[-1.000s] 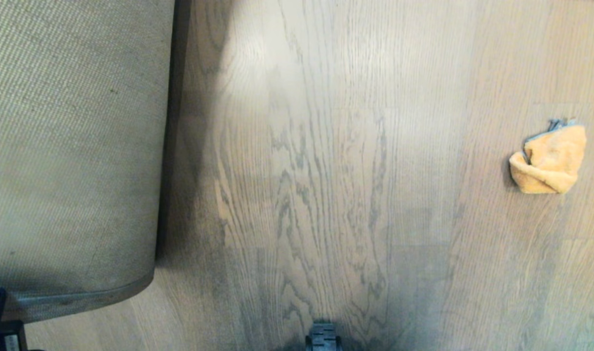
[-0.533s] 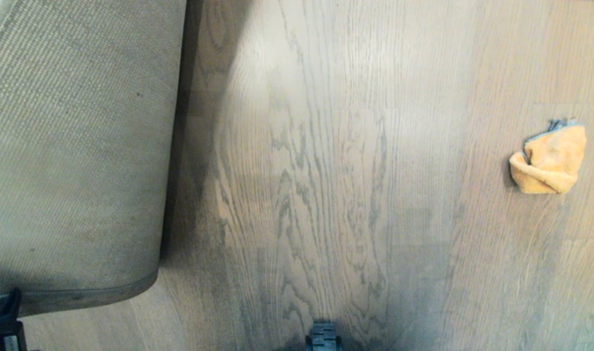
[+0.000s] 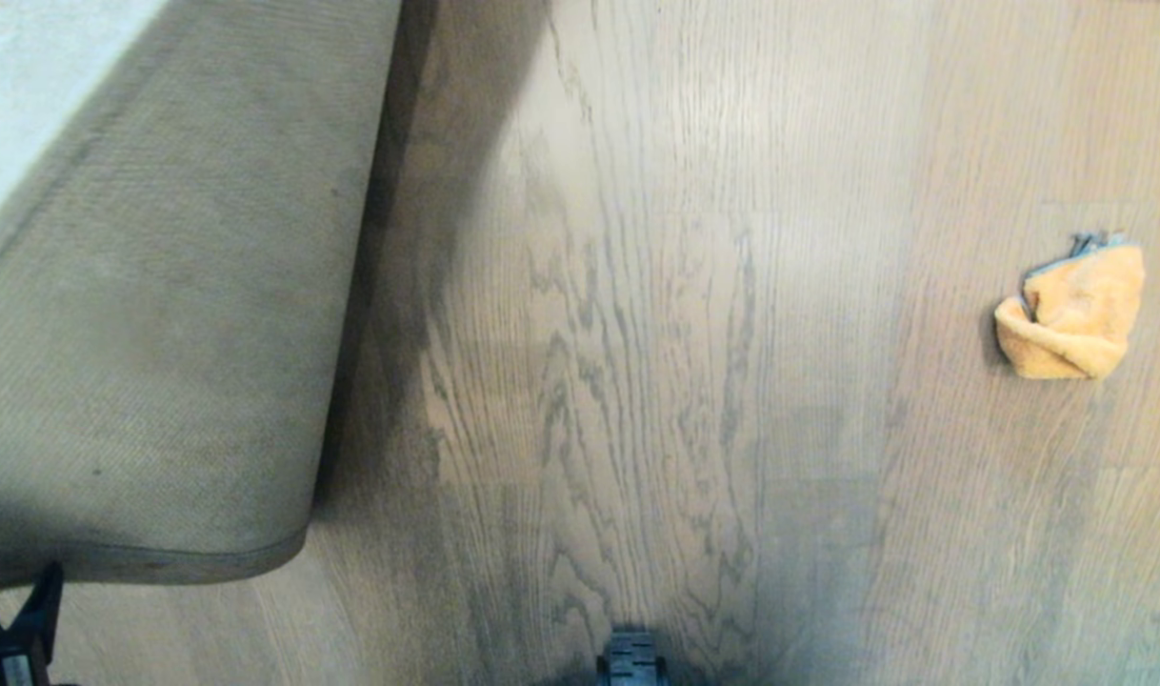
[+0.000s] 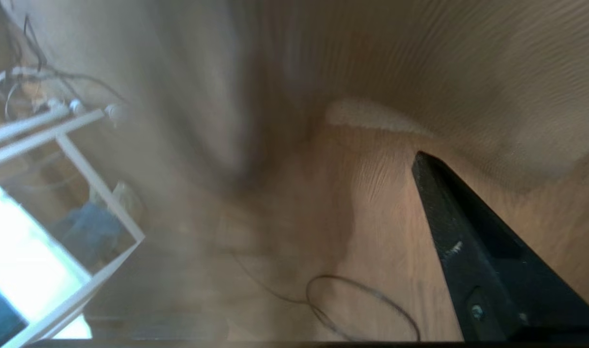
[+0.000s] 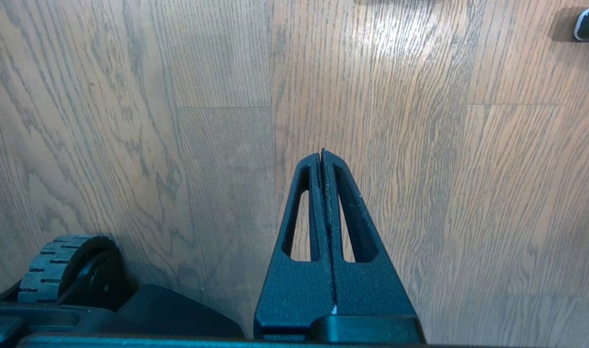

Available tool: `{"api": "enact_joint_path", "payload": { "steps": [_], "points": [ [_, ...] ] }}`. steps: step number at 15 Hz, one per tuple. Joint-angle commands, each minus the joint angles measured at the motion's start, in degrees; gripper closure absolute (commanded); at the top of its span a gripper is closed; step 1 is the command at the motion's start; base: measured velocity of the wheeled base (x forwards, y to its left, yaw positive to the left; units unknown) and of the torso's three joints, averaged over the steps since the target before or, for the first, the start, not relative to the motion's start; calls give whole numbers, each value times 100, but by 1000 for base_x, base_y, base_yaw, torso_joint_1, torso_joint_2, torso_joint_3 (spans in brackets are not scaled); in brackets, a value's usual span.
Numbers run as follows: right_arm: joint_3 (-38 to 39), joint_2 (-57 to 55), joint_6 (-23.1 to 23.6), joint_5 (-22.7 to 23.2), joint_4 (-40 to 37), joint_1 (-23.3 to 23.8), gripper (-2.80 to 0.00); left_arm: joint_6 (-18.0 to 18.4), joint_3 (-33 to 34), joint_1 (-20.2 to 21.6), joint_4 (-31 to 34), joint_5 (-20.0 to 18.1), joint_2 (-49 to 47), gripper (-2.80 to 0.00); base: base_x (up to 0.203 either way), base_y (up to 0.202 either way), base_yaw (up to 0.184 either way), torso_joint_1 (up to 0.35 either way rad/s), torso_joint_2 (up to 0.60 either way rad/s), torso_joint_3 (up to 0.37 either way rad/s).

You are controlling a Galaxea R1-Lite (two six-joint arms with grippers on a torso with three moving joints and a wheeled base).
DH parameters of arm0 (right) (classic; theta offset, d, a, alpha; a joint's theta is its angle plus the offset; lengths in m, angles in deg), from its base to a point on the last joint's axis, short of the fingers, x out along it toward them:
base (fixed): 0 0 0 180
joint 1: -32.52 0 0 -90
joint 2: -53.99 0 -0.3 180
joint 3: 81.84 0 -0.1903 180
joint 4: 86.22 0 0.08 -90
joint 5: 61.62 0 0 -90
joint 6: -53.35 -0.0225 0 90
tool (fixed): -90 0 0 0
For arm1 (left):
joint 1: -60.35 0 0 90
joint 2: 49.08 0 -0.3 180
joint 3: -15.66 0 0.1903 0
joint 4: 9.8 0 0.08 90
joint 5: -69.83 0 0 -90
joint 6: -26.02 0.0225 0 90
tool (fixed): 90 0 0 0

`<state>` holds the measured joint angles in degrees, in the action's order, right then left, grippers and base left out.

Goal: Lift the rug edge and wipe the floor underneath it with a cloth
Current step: Lay down the carpet

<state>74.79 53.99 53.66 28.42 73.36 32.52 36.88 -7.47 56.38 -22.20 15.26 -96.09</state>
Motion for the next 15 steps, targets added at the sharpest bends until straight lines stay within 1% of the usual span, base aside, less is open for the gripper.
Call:
{"api": "enact_joint_path", "payload": {
  "steps": [1,7,8,11,15],
  "points": [
    [0,-9,4,-4,4,0,0,4,-32,-69,-150,-10,8,-280,0,0,0,0,0,0],
    [0,-9,4,-4,4,0,0,-15,-32,-121,-361,-10,8,-280,0,0,0,0,0,0],
    [0,-9,4,-4,4,0,0,-91,-32,-121,-353,-10,8,-280,0,0,0,0,0,0],
    [0,-9,4,-4,4,0,0,-137,-32,-112,-290,-10,8,-280,0,0,0,0,0,0],
    [0,-9,4,-4,4,0,0,-128,-32,-96,-36,-42,8,-280,0,0,0,0,0,0]
  ]
}}
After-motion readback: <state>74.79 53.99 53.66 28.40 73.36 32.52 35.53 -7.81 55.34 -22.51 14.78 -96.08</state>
